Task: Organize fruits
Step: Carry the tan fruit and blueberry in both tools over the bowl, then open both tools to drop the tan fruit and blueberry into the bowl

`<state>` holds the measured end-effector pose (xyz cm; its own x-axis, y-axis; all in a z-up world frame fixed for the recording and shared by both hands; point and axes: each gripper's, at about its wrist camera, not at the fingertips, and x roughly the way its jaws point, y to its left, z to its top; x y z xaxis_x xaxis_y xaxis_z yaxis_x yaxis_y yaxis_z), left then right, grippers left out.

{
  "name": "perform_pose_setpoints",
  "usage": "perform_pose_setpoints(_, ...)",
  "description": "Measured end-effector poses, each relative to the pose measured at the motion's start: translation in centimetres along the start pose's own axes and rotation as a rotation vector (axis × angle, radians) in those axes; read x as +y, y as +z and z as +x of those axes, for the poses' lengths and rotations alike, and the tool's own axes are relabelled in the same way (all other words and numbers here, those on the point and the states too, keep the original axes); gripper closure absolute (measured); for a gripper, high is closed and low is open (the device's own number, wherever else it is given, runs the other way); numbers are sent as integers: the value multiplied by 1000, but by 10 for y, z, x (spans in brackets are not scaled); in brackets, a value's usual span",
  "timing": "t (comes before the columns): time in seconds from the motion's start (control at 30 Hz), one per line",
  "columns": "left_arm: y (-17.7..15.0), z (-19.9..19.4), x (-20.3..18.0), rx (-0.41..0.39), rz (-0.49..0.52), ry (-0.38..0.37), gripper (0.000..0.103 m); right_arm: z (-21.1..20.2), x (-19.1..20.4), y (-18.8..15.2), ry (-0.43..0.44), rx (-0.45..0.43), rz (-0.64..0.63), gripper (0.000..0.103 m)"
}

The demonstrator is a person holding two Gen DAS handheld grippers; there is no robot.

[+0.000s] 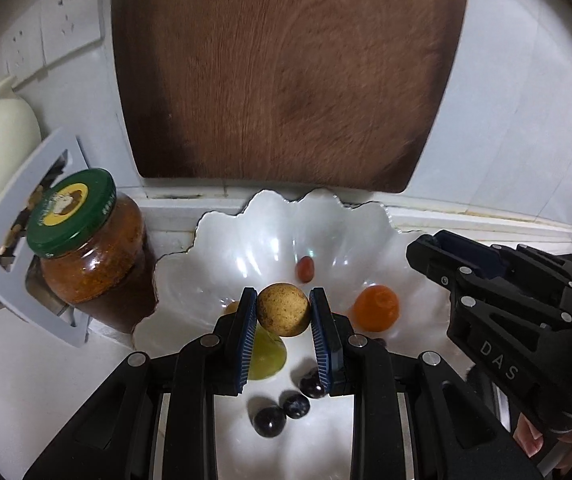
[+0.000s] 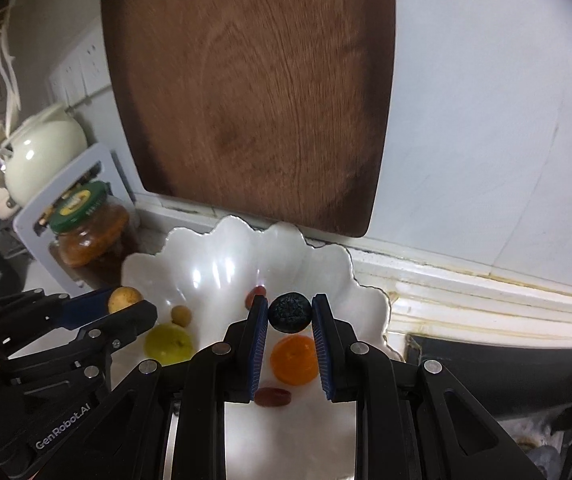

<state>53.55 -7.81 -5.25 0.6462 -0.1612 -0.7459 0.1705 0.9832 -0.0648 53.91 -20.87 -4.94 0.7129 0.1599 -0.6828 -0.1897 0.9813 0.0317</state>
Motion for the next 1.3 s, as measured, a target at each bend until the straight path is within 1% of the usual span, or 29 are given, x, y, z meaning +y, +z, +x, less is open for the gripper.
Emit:
perform_pose_setpoints(0.27, 11, 28, 1, 53, 17, 33, 76, 36, -7, 6, 8, 79, 7, 79)
perform_pose_setpoints(0.53, 16, 48, 3, 110, 7, 25, 75, 55, -12, 13, 18, 124, 14, 79)
perform_pose_setpoints(0.6, 18, 50, 4, 119, -2, 26, 68, 58, -14, 14, 20, 134, 21, 78)
perform_pose_setpoints(0.67, 19, 49, 7, 115, -12, 33, 58, 60, -16, 15, 25, 153, 27, 72)
perform_pose_setpoints(0.7, 19, 48, 8, 109, -18, 37, 57, 60, -17, 15, 25, 155, 29, 67)
perform_pose_setpoints(0.73, 20, 46, 8, 105, -22, 38, 56, 59, -17, 14, 18, 152, 26, 65)
perform_pose_setpoints(0.8, 20, 42, 11, 100, -31, 54, 53, 59, -18, 13, 6, 150, 19, 65)
perform_pose_setpoints(0.9, 19, 34, 12, 83, -29, 97, 44, 55, -18, 10, 0, 151, 23, 65)
perform_pose_setpoints(0.93, 19, 32, 12, 76, -25, 113, 42, 53, -17, 9, -5, 148, 22, 60)
perform_pose_setpoints(1.0, 17, 24, 11, 63, -13, 146, 40, 48, -17, 6, -17, 142, 19, 54)
perform_pose_setpoints(1.07, 13, 17, 12, 50, -4, 168, 35, 41, -16, 2, -32, 130, 20, 53)
perform_pose_setpoints(1.1, 11, 14, 12, 44, -1, 177, 34, 38, -16, 1, -33, 129, 22, 53)
perform_pose_setpoints(1.17, 7, 2, 14, 28, 5, 196, 29, 30, -13, -4, -44, 122, 29, 49)
perform_pose_setpoints(1.23, 3, -6, 15, 10, 8, 209, 26, 22, -11, -8, -49, 109, 29, 42)
perform_pose_setpoints(1.3, -2, -17, 19, -9, 5, 208, 24, 8, -9, -13, -66, 82, 37, 38)
